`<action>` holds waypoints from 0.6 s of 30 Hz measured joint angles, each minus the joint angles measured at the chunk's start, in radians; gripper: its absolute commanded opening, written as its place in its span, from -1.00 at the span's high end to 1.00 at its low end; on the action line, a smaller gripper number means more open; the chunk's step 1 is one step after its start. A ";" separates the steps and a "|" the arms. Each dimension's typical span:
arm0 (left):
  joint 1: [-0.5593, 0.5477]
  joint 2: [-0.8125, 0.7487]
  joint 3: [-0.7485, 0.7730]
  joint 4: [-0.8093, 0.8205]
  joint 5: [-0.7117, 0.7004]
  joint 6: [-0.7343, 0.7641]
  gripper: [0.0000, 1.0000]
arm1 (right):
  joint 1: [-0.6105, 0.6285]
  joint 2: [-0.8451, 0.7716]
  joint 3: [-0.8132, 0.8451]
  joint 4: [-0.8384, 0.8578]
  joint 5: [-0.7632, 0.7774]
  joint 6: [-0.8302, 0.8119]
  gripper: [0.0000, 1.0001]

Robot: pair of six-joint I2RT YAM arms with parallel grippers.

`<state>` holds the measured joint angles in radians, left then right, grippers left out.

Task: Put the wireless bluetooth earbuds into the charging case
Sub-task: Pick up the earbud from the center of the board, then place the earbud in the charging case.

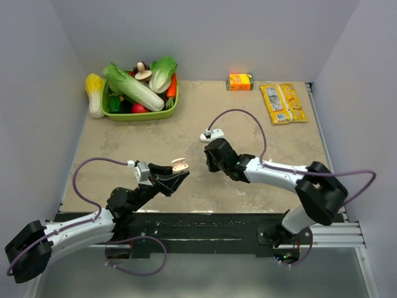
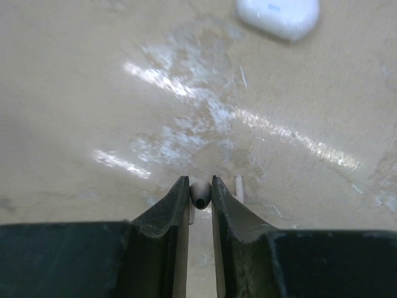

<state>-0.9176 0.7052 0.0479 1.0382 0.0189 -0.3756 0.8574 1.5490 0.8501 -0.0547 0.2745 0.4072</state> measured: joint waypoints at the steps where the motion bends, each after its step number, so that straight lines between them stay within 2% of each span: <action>1: 0.000 -0.001 0.000 -0.001 0.000 0.000 1.00 | 0.000 -0.040 0.000 0.002 -0.004 0.000 1.00; 10: 0.000 0.027 0.000 0.018 -0.014 0.001 1.00 | 0.001 -0.503 -0.077 0.134 -0.059 -0.012 1.00; 18: 0.000 0.174 0.004 0.132 -0.034 0.005 1.00 | 0.001 -0.714 -0.222 0.302 -0.135 -0.070 1.00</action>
<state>-0.9176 0.8791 0.0521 1.1706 -0.0154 -0.3710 0.8585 0.8352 0.6285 0.2470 0.1390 0.3370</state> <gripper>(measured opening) 0.332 0.195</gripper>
